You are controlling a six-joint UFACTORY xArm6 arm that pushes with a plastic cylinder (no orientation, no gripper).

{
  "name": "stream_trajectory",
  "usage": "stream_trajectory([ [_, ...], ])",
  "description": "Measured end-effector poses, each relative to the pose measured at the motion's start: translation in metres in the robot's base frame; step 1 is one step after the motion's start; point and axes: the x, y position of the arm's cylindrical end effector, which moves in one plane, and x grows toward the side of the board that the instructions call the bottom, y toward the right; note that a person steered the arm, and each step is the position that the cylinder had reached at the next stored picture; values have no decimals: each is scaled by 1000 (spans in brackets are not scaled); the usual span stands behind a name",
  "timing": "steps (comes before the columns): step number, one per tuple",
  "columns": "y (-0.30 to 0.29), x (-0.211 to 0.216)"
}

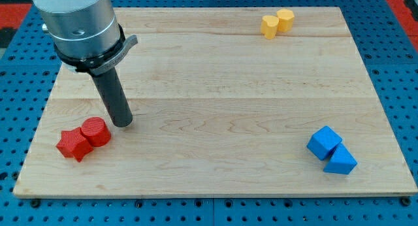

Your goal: Move the red blocks to the bottom center of the board

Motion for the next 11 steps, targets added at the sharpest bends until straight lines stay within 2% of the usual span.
stream_trajectory([
  [1,0,0],
  [2,12,-42],
  [3,-58,-48],
  [4,-147,4],
  [5,-158,36],
  [6,-121,43],
  [7,-51,49],
  [9,-43,49],
  [11,-3,57],
])
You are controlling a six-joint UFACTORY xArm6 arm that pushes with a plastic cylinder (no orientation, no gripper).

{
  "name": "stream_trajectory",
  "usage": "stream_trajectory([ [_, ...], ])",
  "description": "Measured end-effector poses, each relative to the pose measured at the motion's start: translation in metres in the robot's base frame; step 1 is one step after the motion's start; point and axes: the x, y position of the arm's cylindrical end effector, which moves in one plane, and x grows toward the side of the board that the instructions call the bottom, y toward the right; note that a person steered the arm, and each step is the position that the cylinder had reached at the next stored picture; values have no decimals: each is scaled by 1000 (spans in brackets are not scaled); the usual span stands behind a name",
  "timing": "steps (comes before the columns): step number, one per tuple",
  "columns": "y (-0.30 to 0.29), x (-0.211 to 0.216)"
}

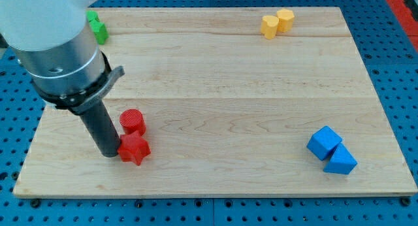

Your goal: Move the red blocks to the bottom center of the board

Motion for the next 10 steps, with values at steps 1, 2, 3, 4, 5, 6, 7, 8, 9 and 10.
stream_trajectory([
  [1,22,7],
  [2,76,6],
  [3,55,21],
  [4,-66,15],
  [5,-67,-60],
  [6,22,-60],
  [7,82,-47],
  [8,110,-54],
  [9,160,-92],
  [10,293,-96],
])
